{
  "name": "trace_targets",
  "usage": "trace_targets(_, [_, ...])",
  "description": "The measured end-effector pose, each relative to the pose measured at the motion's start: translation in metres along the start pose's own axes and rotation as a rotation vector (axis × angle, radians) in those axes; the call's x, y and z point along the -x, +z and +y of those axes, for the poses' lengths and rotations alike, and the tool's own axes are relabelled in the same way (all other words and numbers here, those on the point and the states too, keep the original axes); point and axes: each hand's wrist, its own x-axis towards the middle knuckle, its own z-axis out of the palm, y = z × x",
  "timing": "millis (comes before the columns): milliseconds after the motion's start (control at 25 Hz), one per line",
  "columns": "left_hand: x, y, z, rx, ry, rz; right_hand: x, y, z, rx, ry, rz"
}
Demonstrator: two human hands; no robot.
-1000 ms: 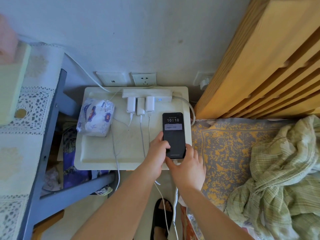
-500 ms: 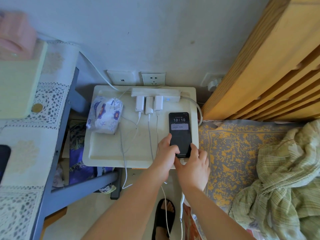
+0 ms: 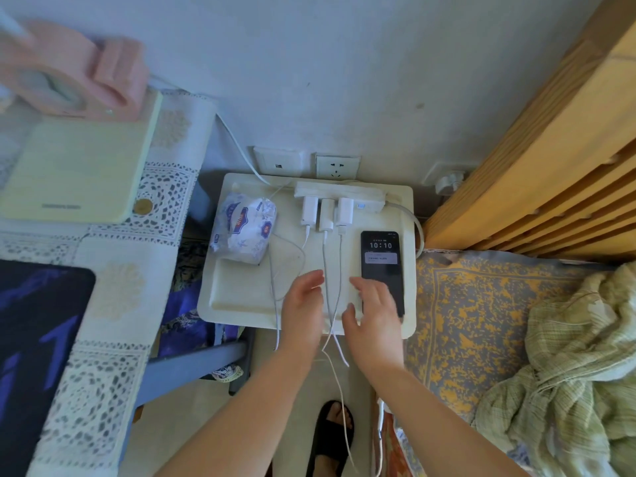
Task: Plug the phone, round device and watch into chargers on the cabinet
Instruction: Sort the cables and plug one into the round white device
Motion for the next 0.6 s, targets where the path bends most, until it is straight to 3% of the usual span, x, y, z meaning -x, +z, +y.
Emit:
trace_targets(120, [-0.008,-0.03,-0.009,-0.091,-0.059,0.044,0.0,0.018,-0.012,-0.015,0.038,-0.217])
trace_targets(200, [-0.003,-0.043,-0.013,-0.113,-0.078,0.019,0.007,0.031,-0.014,0.022,0.1,-0.263])
trace_targets(600, [0.013,-0.073,-0.041,-0.14,-0.123,-0.125,0.011,0.044,-0.026,0.023,0.422,-0.115])
